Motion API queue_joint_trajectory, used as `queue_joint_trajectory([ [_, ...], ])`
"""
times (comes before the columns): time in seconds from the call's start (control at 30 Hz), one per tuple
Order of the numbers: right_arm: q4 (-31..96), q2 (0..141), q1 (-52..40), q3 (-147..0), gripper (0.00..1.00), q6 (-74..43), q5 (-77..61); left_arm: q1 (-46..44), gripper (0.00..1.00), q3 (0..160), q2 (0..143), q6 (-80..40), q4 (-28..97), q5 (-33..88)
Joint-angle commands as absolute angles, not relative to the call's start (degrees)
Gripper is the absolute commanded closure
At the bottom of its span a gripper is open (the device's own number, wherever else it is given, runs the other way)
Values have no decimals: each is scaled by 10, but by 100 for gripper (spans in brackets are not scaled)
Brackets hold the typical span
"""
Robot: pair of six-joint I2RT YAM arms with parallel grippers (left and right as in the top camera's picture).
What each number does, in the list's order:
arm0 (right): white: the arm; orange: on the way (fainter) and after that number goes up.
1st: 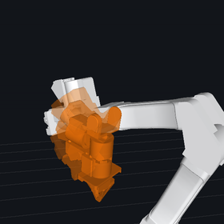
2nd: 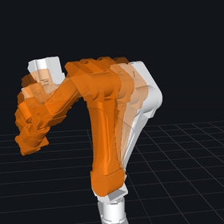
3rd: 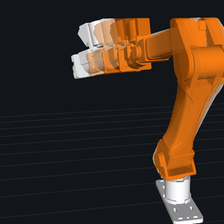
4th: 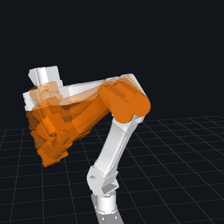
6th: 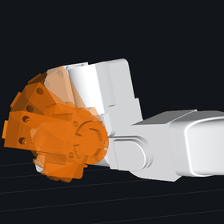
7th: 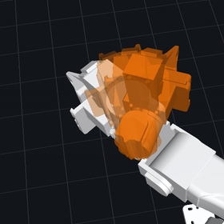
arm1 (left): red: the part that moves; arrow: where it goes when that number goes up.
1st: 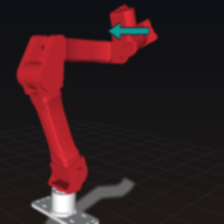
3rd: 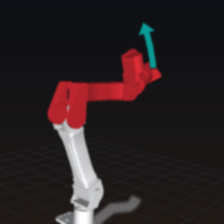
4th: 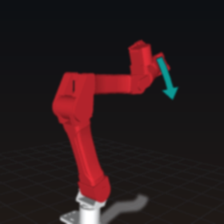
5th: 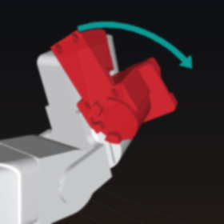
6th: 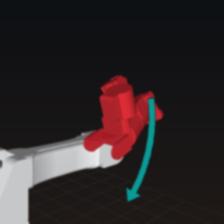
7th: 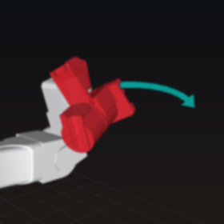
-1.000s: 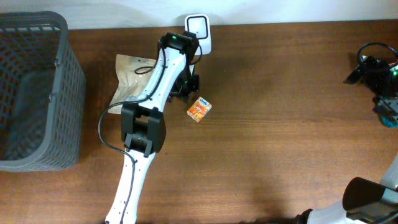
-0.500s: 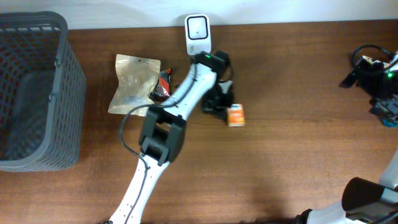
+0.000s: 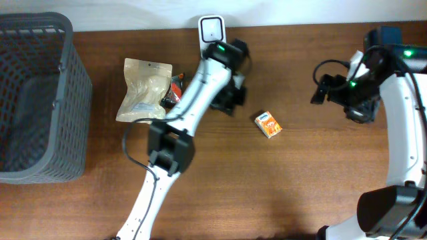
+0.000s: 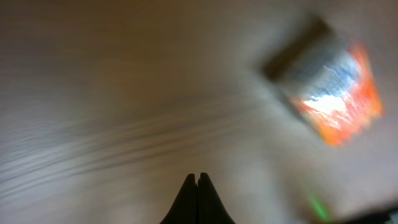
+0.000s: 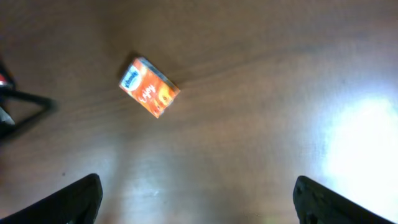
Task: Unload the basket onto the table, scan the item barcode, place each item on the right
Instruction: 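Reach the right gripper over the Kleenex pack on the table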
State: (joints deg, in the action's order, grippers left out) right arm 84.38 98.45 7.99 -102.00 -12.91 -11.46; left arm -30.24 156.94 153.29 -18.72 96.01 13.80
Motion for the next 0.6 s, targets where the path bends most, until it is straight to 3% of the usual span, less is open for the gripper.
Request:
queue_joint_trajectory([
  [0.0,817,979,53,-1018,4,-84,-115,-240,100,1610,1505,-232,967,32],
  [0.07,800,984,35,-1013,5,-33,-116,-215,90,1610,1505,-236,967,34],
  [0.1,794,988,28,-1011,8,-14,-116,-206,79,1610,1505,-236,967,34],
  [0.17,781,1005,10,-1002,13,17,-116,-180,41,1610,1506,-236,967,34],
  [0.23,767,1020,-2,-989,17,17,-116,-168,18,1610,1506,-236,967,34],
  [0.27,757,1028,-8,-979,18,17,-116,-161,1,1610,1506,-236,967,34],
  [0.33,728,1049,-23,-954,21,17,-116,-152,1,1610,1506,-236,967,34],
  [0.43,685,1086,-39,-921,39,17,-116,-146,1,1610,1506,-235,967,23],
  [0.57,668,1128,-48,-917,39,28,-116,-146,1,1610,1506,-236,967,2],
])
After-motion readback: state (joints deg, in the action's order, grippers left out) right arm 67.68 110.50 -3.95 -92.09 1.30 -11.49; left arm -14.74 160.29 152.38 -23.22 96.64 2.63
